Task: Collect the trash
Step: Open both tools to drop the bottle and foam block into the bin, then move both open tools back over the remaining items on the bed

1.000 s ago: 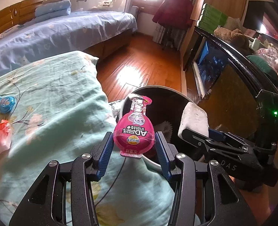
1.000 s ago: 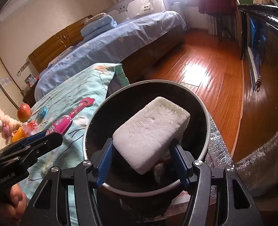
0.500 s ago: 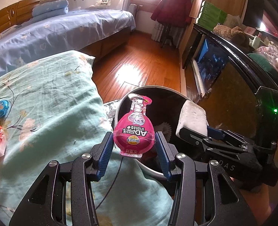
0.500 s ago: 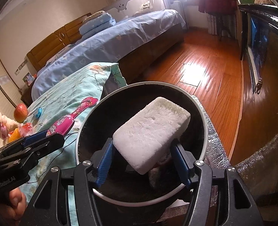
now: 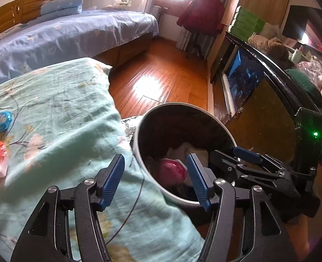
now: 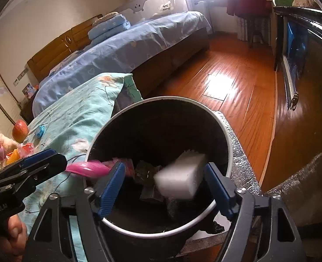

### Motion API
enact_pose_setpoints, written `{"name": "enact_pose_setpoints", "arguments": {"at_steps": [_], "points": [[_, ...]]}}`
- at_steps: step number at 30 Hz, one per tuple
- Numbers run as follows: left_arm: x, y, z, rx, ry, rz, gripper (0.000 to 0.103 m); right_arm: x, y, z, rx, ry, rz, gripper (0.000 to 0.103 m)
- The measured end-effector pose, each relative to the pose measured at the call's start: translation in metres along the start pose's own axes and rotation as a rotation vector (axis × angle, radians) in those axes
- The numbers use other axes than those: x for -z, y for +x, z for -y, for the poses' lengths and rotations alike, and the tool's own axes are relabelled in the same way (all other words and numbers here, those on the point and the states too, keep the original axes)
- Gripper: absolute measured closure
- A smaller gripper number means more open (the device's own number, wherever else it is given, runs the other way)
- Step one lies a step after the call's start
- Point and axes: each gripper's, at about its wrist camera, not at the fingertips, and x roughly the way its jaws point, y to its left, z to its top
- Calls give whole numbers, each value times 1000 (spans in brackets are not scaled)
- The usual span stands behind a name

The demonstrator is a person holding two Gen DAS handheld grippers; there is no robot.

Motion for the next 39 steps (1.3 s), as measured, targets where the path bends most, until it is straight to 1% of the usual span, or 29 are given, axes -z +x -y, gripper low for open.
{"name": "enact_pose_setpoints", "arguments": {"at_steps": [5,7,11,15,19,25,30,39], "points": [[11,-16,-18,-28,-40,16,41,2,-10,-8,-16,0,21,25],[17,-24,-31,-39,-71,21,39,3,-14,-15,-35,-3,33,25],[30,-37,-55,-68,-119,26,38,8,-16,-34,-75,-19,35,23],[42,-55,-81,-105,-157,44,38,14,-13,-55,-117,-40,20,20],[53,-71,-104,-137,-197,62,38,21,-10,-77,-154,-68,4,20],[71,-92,-139,-176,-291,86,38,27,-5,-115,-207,-126,-13,19],[87,-105,-162,-200,-341,96,38,33,2,-144,-243,-173,-36,18],[104,-127,-201,-248,-412,116,38,38,11,-187,-309,-248,-64,18]]}}
